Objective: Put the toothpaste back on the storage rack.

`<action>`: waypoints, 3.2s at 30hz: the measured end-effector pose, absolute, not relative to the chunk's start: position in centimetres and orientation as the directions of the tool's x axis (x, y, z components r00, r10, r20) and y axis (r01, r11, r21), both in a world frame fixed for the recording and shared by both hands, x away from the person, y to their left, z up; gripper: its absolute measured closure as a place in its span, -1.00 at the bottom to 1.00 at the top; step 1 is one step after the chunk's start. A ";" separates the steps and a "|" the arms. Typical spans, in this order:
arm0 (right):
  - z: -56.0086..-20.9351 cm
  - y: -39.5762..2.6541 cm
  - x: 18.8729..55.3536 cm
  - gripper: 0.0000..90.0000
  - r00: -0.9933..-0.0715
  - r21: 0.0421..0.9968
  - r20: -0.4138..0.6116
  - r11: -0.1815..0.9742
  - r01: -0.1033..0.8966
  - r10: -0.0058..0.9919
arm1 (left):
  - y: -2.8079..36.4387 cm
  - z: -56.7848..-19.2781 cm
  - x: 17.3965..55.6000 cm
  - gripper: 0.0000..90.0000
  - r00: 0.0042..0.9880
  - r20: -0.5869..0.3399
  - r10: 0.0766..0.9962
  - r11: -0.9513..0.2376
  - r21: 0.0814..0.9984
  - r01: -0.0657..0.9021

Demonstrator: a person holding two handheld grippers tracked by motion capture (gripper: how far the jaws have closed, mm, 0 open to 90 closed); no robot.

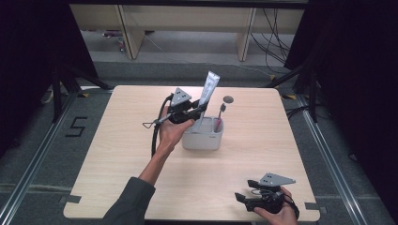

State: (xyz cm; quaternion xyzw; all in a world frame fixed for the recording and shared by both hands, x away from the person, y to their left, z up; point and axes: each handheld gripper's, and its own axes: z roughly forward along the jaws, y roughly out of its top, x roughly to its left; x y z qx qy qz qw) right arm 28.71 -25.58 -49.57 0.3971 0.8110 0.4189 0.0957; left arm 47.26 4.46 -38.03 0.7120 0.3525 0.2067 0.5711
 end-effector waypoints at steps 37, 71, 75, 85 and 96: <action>-49.7 -25.2 28.7 -0.41 -0.671 0.755 0.227 0.307 0.579 0.706 | 2.9 -41.6 48.9 0.57 0.615 -0.111 0.781 -0.110 0.944 0.311; -49.7 -25.2 28.7 -0.41 -0.675 0.752 0.191 0.336 0.567 0.712 | 3.2 -42.2 48.1 0.50 0.621 -0.073 0.780 -0.184 0.922 0.340; -49.8 -25.2 28.7 -0.41 -0.685 0.744 0.197 0.348 0.570 0.702 | 3.3 -42.3 48.0 0.50 0.622 -0.066 0.780 -0.191 0.922 0.338; -49.7 -25.1 28.6 -0.41 -0.671 0.738 0.206 0.338 0.585 0.712 | 4.0 -42.0 47.3 0.34 0.610 -0.094 0.787 -0.126 0.943 0.307; -49.7 -25.2 28.6 -0.41 -0.673 0.740 0.199 0.342 0.580 0.712 | 4.8 -41.3 46.7 0.03 0.615 -0.091 0.783 -0.144 0.936 0.322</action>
